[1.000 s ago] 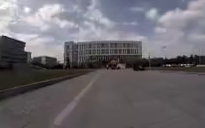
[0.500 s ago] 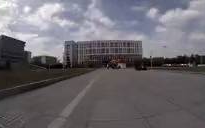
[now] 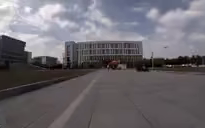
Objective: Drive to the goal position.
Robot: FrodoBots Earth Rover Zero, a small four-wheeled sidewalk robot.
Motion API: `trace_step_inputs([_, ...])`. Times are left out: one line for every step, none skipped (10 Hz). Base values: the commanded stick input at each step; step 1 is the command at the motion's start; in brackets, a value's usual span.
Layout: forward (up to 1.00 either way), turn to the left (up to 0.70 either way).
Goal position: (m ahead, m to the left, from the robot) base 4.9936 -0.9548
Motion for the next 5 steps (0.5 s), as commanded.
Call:
trace_step_inputs([1.00,0.02])
trace_step_inputs([1.00,0.02])
trace_step_inputs([1.00,0.02])
trace_step_inputs([1.00,0.02])
trace_step_inputs([1.00,0.02])
